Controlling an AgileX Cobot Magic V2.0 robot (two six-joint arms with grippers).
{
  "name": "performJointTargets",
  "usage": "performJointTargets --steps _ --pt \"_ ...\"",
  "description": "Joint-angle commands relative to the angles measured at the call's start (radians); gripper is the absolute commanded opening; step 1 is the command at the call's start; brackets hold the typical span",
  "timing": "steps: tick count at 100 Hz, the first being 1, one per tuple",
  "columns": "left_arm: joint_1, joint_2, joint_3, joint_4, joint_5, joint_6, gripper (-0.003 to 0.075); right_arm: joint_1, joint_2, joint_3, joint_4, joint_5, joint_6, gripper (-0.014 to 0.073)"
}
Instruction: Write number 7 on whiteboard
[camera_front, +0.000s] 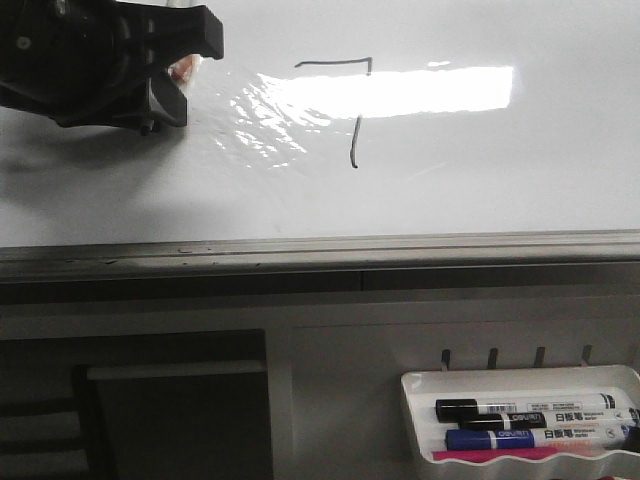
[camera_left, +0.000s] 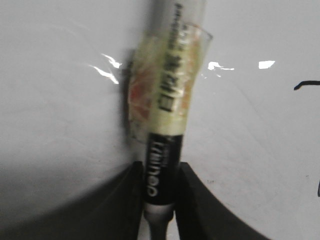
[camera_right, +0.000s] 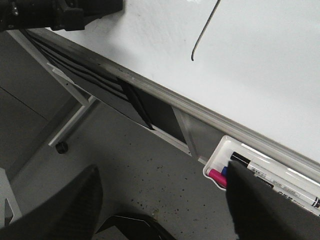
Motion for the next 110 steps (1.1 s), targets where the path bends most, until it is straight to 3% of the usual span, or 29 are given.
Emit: performJointTargets --steps 1,9,19,38,56,69,81,92,100,110 --pt "0.002 -0.020 -0.032 0.008 -0.024 -0.010 0.0289 -0.007 -0.010 -0.024 0.037 -0.028 -0.001 0.0458" --pt "0.002 -0.020 -0.032 0.010 -0.021 -0.008 0.0447 -0.007 -0.010 -0.024 0.037 -0.028 -0.001 0.0458" --pt "0.002 -0.037 -0.032 0.010 -0.020 0.003 0.0538 -0.007 -0.010 -0.024 0.037 -0.019 -0.001 0.0458" --pt "0.002 -0.127 0.004 0.012 -0.024 0.184 0.0533 -0.007 -0.039 -0.024 0.080 -0.029 0.000 0.0458" --pt "0.002 -0.269 0.056 0.012 -0.024 0.287 0.0533 -0.007 -0.081 -0.024 0.155 -0.188 0.000 0.0456" --pt "0.002 -0.388 0.071 0.012 0.028 0.289 0.0527 -0.007 -0.098 -0.024 0.226 -0.322 0.000 0.0357" --pt "0.002 -0.492 0.082 0.018 0.097 0.291 0.0424 -0.007 -0.107 -0.024 0.251 -0.393 0.000 0.0149" --pt "0.002 -0.576 0.107 0.061 0.149 0.291 0.0195 -0.007 -0.109 -0.024 0.251 -0.401 -0.008 -0.0074" --pt "0.002 -0.627 0.145 0.090 0.156 0.291 -0.0022 -0.007 -0.133 -0.005 0.251 -0.403 -0.051 -0.0062" --pt "0.002 -0.689 0.214 0.096 0.160 0.291 -0.0020 -0.007 -0.207 0.063 0.251 -0.436 -0.123 -0.0062"
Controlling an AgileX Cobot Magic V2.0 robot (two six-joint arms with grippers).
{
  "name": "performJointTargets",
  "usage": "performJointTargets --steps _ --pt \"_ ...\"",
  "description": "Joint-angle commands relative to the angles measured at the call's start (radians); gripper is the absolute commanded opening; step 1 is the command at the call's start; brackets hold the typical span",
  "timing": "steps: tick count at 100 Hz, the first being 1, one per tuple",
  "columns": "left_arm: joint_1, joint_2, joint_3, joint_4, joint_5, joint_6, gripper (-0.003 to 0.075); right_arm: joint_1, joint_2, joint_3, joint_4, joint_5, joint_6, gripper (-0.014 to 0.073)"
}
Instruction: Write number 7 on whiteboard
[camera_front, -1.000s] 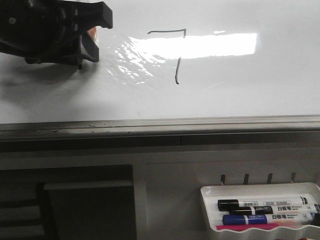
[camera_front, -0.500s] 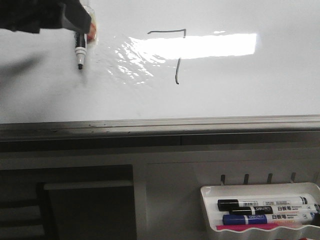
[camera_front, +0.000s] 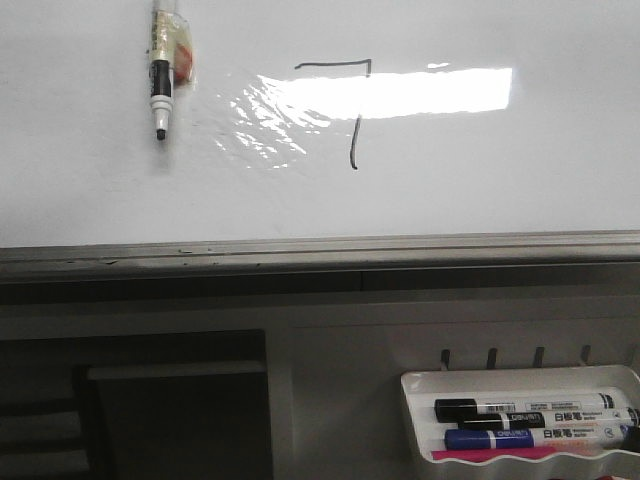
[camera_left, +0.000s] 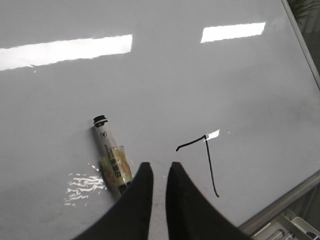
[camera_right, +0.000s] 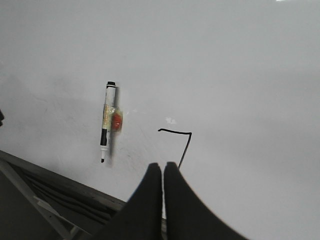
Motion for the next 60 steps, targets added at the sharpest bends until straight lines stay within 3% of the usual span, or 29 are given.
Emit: performJointTargets --steps 1,29,49,60 --pt "0.002 -0.056 0.026 0.015 -0.002 0.002 -0.0020 -0.007 -0.066 0.031 0.040 -0.078 -0.073 -0.0062" --pt "-0.002 -0.330 0.253 0.024 -0.031 0.002 -0.0020 -0.007 -0.463 0.397 0.107 -0.275 -0.153 -0.0064" --pt "-0.002 -0.558 0.344 0.021 -0.054 0.002 -0.0020 -0.007 -0.703 0.575 0.111 -0.275 -0.153 -0.0064" --pt "-0.002 -0.644 0.364 0.001 -0.056 0.002 -0.0020 -0.007 -0.734 0.605 0.113 -0.260 -0.152 -0.0064"
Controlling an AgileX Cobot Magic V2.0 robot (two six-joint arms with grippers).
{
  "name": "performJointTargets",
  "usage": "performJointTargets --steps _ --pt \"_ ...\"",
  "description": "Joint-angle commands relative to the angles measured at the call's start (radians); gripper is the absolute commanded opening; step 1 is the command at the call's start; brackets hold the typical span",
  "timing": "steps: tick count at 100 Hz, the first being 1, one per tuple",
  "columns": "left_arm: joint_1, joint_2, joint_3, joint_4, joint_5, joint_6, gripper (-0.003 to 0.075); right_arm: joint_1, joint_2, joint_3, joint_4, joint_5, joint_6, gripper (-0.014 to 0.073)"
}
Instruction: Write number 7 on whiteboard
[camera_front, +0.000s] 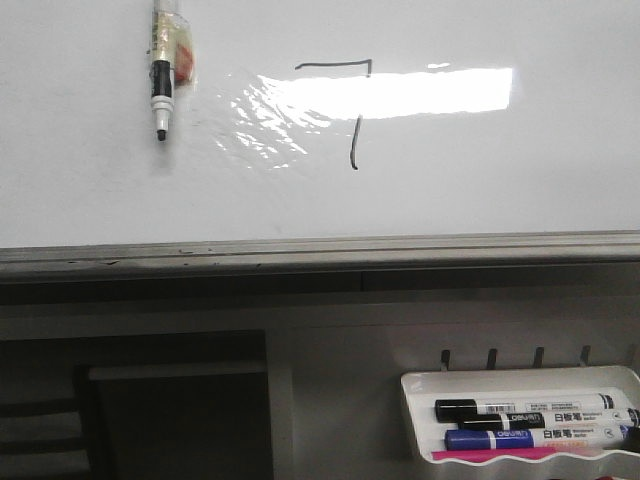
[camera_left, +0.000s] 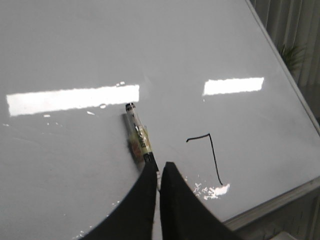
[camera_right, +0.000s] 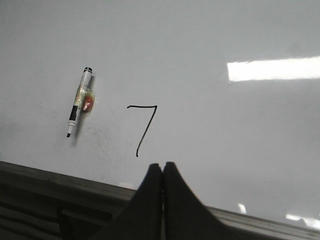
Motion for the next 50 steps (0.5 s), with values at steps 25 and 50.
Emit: performJointTargets --steps 25,50 --pt "-0.002 -0.072 -0.002 -0.045 -0.024 0.002 -0.0020 -0.007 -0.015 -0.002 0.040 -0.028 -0.014 -0.0064" --pt "-0.002 -0.072 0.001 -0.045 -0.024 0.002 -0.0020 -0.007 -0.015 -0.002 0.040 -0.028 -0.014 -0.0064"
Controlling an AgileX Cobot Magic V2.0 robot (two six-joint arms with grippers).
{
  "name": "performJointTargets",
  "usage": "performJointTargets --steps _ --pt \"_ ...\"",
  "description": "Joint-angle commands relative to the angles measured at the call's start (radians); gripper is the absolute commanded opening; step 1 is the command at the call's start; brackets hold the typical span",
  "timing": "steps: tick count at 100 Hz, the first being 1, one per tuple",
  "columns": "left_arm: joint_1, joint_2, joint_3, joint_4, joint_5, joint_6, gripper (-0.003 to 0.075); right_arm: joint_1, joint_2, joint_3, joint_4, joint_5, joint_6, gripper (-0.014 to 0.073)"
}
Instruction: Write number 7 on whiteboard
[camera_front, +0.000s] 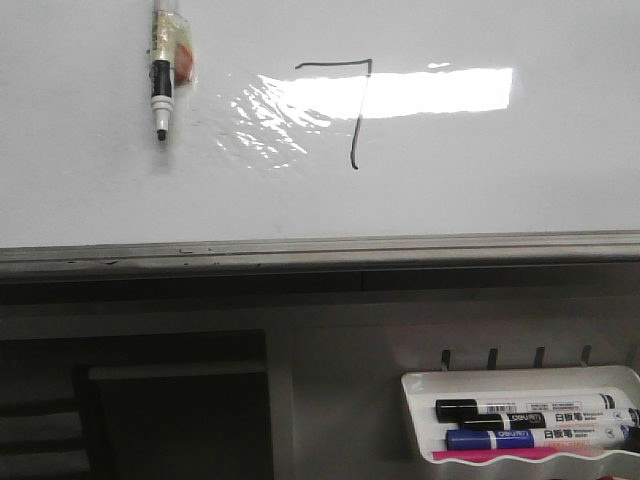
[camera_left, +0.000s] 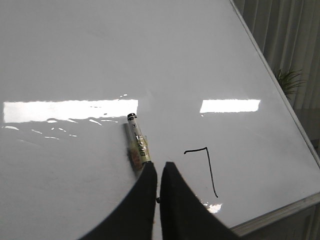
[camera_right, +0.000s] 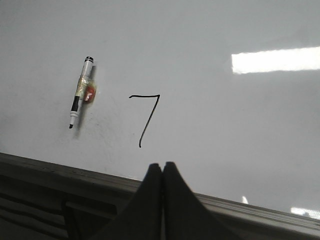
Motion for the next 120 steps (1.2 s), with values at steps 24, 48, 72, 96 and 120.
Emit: performJointTargets --steps 24,48,72,96,120 --pt "-0.002 0.010 -0.025 0.000 -0.019 0.002 -0.0020 -0.007 -0.009 -0.025 0.030 -0.041 -0.014 -0.0064" --pt "-0.002 0.010 -0.025 0.000 -0.019 0.002 -0.0020 -0.007 -0.009 -0.025 0.030 -0.041 -0.014 -0.0064" --pt "0.005 0.019 -0.019 0.216 -0.019 -0.064 -0.0020 -0.007 -0.009 -0.025 0.030 -0.041 -0.014 -0.0064" --pt "0.233 0.110 0.028 1.006 -0.038 -0.842 -0.0020 -0.007 -0.009 -0.025 0.030 -0.041 -0.014 -0.0064" --pt "0.432 0.031 0.101 1.261 -0.010 -1.050 -0.0020 -0.007 -0.009 -0.025 0.030 -0.043 -0.014 -0.0064"
